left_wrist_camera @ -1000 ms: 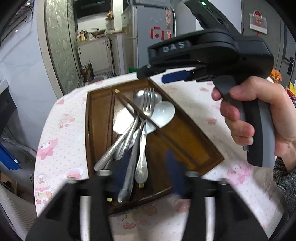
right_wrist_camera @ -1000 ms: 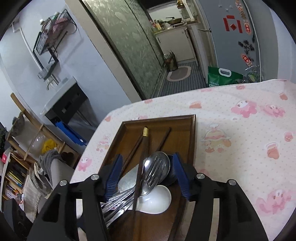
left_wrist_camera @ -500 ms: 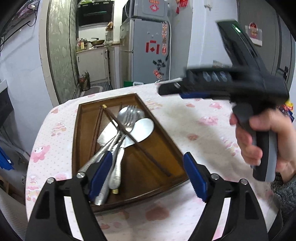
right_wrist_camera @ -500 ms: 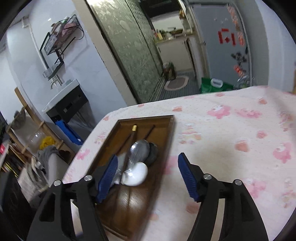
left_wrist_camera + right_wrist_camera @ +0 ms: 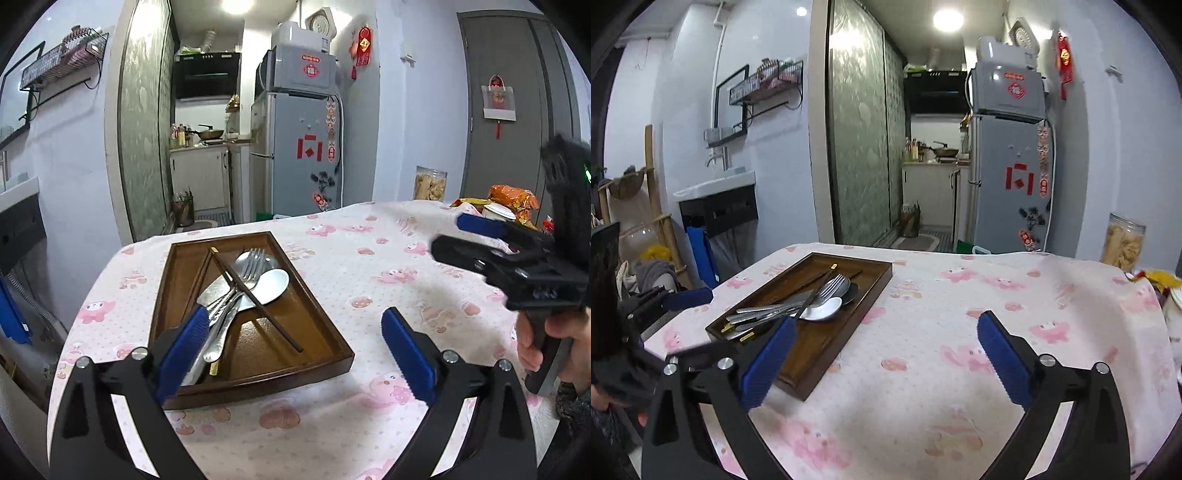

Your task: Organize utensils

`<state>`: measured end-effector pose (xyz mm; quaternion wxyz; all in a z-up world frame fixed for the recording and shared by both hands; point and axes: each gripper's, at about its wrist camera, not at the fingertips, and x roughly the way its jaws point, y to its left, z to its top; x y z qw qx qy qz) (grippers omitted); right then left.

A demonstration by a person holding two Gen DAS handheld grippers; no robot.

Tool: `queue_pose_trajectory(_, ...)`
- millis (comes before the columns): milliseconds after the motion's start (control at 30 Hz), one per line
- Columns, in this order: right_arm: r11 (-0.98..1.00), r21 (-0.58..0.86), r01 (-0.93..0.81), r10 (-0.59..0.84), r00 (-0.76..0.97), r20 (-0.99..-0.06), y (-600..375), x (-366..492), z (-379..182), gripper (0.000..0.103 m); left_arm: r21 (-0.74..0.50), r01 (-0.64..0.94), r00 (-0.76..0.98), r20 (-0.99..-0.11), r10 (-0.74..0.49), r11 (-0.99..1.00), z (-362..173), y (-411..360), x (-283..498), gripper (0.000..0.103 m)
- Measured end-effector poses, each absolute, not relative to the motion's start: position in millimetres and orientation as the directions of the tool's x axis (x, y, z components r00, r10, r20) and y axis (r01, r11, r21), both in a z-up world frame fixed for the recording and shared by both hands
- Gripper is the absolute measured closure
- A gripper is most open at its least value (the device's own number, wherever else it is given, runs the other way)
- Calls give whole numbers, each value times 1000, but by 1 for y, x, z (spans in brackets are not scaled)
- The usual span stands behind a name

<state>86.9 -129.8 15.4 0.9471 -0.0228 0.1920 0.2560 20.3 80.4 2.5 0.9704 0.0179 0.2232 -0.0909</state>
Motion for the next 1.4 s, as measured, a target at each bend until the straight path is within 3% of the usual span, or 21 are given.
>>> queue_pose_trajectory(100,867,82,-491,486,799,-354,-141,82,9,3,10,140,891,-437,-121,990,1,82,18,6)
queue_pose_trajectory(500,887,117,-447,459,823,-335,-153,75,-6,3,2,193,887,-428,-174,981,-7,82,13,5)
queue_pose_trajectory(667,885,128,-449,464,816,-345,-154,78,-8,3,30,134,898,-425,-108,991,-7,82,13,3)
queue_pose_trajectory(833,878,92,-470,470,806,-360,-145,75,-9,3,67,123,915,-395,-86,990,-6,77,6,3)
queue_pose_trajectory(1000,851,-8,-525,496,809,-314,-130,56,-6,3,69,115,925,-370,-81,991,-3,79,1,3)
queue_pose_trajectory(1400,825,-1,-566,539,786,-304,-131,52,-4,3,24,70,942,-332,-58,997,1,91,-6,3)
